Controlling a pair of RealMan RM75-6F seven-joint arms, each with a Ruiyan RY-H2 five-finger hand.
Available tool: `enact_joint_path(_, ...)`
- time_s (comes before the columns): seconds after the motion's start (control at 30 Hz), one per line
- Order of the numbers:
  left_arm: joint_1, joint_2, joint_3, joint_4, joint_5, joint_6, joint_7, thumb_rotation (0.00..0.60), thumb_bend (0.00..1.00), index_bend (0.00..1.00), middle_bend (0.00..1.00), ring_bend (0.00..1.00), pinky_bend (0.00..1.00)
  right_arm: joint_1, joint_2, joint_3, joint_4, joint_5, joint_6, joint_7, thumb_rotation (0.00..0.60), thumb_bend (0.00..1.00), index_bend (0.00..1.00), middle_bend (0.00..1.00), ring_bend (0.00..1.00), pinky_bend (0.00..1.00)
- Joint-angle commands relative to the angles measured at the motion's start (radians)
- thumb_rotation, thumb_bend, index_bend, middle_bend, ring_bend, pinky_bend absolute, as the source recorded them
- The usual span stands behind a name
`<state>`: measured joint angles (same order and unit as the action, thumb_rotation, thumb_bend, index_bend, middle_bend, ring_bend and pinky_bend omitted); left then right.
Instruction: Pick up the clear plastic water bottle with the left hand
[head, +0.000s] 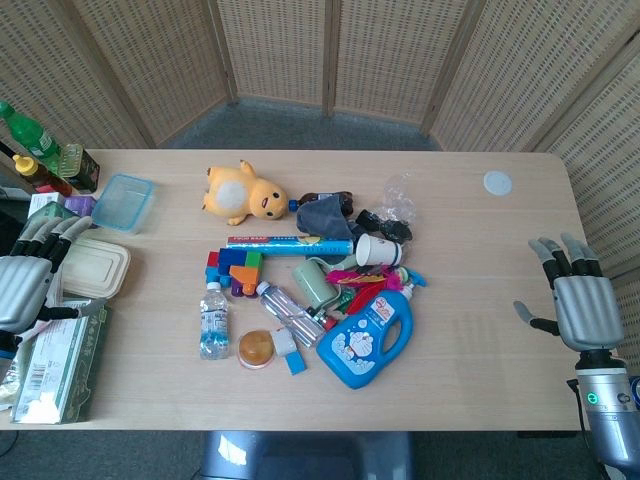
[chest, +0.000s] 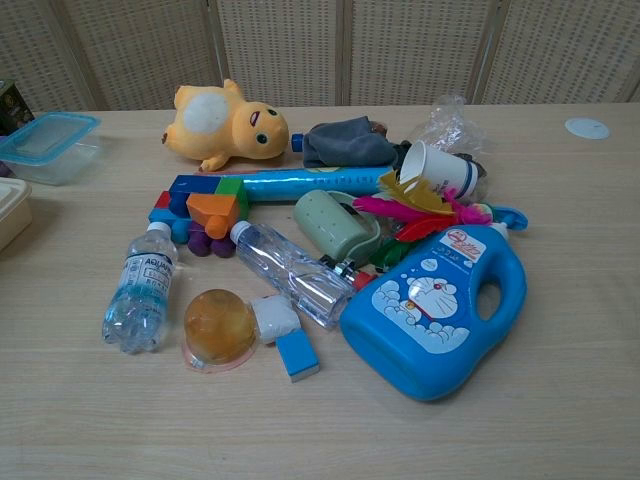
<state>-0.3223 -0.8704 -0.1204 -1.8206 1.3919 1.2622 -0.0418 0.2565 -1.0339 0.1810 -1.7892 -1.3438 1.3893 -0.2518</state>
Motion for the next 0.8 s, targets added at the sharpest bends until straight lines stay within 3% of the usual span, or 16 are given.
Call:
enact_joint_path(0.03, -0.001, -0.003, 0.001, 0.002, 0.000, -0.003, -0.001, 0.439, 0.14, 0.00, 0.00, 0.00, 0.00, 0.000, 0.001, 0.000, -0.001, 0.001, -0.001, 0.000, 0.513, 0.23, 0.14, 0.18, 0.00, 0.13)
enact_joint_path(0.47, -0.015, 0.004, 0.012, 0.010, 0.037, -0.030, -0.019, 0.442, 0.14, 0.00, 0.00, 0.00, 0.00, -0.011, 0.006, -0.007, -0.006, -0.010, 0.012, 0.022, 0.514, 0.23, 0.14, 0.18, 0.00, 0.13)
enact_joint_path(0.8, -0.109, 0.024, 0.061, 0.035, 0.164, -0.191, 0.013, 0.485, 0.14, 0.00, 0.00, 0.00, 0.00, -0.018, 0.015, -0.006, -0.013, -0.013, 0.021, 0.027, 0.517, 0.23, 0.14, 0.18, 0.00, 0.13)
